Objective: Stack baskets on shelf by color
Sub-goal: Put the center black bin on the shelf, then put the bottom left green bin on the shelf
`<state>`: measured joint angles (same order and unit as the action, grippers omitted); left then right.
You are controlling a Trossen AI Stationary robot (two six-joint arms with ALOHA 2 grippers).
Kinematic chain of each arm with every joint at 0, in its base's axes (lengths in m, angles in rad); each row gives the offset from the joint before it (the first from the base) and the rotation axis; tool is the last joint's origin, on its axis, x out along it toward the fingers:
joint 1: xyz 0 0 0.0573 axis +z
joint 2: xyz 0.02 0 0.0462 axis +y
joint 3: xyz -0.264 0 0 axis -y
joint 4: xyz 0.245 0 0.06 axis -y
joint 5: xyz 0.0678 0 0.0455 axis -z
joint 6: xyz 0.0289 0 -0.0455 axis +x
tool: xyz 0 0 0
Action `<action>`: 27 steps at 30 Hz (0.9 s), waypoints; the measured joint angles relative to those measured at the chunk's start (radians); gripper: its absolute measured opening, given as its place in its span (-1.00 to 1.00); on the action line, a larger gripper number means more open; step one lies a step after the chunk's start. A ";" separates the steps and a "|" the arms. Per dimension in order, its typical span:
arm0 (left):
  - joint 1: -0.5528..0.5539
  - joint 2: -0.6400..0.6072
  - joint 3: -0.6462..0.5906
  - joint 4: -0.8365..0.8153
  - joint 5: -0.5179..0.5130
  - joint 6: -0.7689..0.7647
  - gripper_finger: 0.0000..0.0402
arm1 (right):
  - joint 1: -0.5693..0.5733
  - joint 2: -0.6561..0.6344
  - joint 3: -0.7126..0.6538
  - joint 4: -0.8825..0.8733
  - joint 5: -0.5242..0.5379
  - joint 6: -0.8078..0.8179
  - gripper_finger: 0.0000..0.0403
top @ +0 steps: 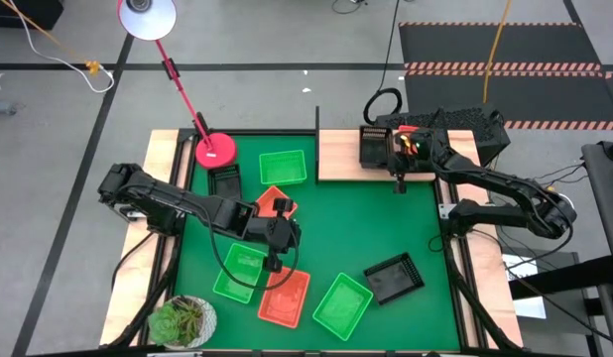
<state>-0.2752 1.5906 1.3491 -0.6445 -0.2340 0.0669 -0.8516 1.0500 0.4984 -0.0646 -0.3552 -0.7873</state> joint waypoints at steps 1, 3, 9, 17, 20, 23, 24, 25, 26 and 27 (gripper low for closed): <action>0.000 0.000 0.000 0.000 0.000 0.000 -0.54 | 0.000 0.000 0.000 -0.003 0.017 0.000 -0.86; 0.000 0.000 0.000 0.000 0.000 0.000 -0.54 | 0.000 0.000 0.000 -0.011 0.021 -0.001 -0.86; 0.000 0.000 0.000 0.000 0.000 0.000 -0.54 | 0.000 0.000 0.000 -0.014 0.021 -0.001 -0.86; 0.000 0.000 0.000 0.000 0.000 0.000 -0.54 | 0.001 0.000 0.000 -0.014 0.067 0.015 -0.73; 0.000 0.000 0.000 -0.001 0.000 0.000 -0.54 | 0.002 0.000 0.000 -0.005 0.067 0.040 -0.62; 0.000 0.000 0.000 -0.001 0.000 0.000 -0.54 | 0.002 0.000 0.000 -0.001 0.066 0.046 -0.54; 0.000 0.000 0.000 -0.001 0.000 0.000 -0.54 | 0.002 0.000 0.000 0.001 0.066 0.049 -0.53; 0.000 0.000 0.000 -0.001 0.000 0.000 -0.54 | 0.002 -0.002 0.000 0.002 0.065 0.057 -0.51; 0.000 0.000 0.000 -0.002 0.000 0.000 -0.54 | 0.003 -0.006 0.000 0.004 0.064 0.068 -0.50; 0.000 0.000 0.000 -0.002 0.000 0.000 -0.54 | 0.003 -0.012 0.000 0.008 0.064 0.080 -0.50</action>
<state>-0.2756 1.5906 1.3491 -0.6460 -0.2340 0.0667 -0.8488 1.0384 0.4988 -0.0564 -0.2916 -0.7069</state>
